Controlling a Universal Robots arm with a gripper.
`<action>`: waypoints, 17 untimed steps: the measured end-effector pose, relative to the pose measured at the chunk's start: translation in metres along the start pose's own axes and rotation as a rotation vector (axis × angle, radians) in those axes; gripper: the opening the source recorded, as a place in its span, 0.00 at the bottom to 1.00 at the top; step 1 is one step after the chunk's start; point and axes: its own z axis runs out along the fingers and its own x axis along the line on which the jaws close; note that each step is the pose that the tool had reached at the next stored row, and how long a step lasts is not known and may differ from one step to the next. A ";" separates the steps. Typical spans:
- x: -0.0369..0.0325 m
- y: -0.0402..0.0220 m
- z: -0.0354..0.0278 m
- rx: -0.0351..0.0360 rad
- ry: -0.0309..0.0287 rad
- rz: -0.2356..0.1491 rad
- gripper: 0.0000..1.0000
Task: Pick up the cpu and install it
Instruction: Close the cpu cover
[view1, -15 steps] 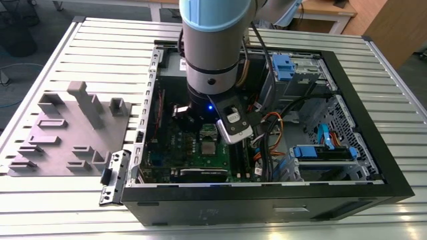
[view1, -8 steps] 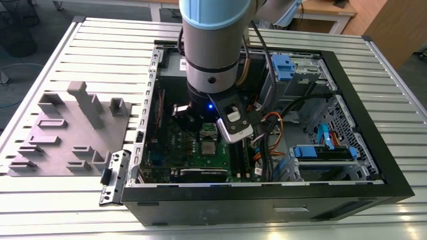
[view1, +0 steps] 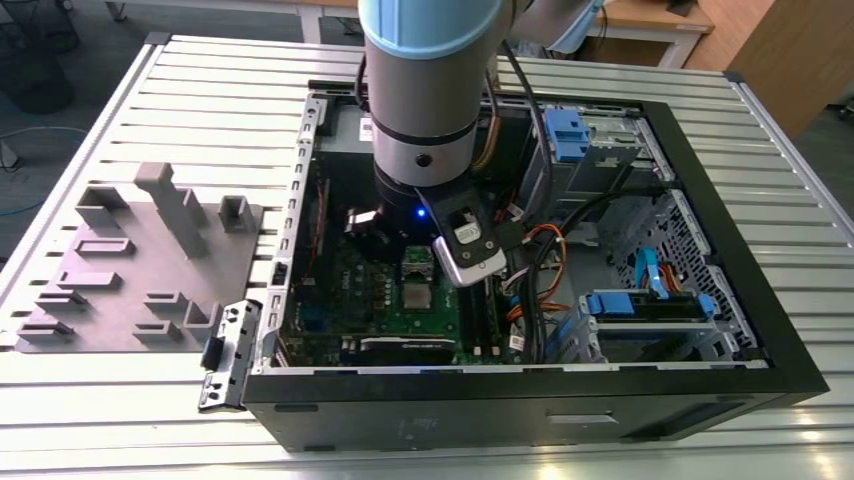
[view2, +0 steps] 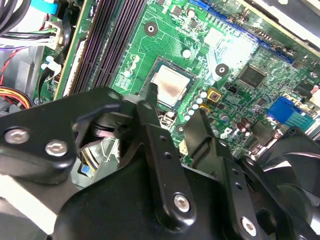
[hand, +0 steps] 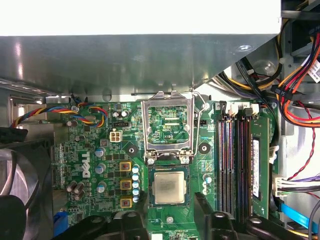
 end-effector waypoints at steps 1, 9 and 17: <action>0.0000 0.0000 0.0000 0.0000 0.0000 0.000 0.48; 0.0000 0.0000 -0.0001 0.0000 0.0000 0.000 0.12; 0.0000 0.0000 -0.0004 0.0000 0.0000 0.000 0.11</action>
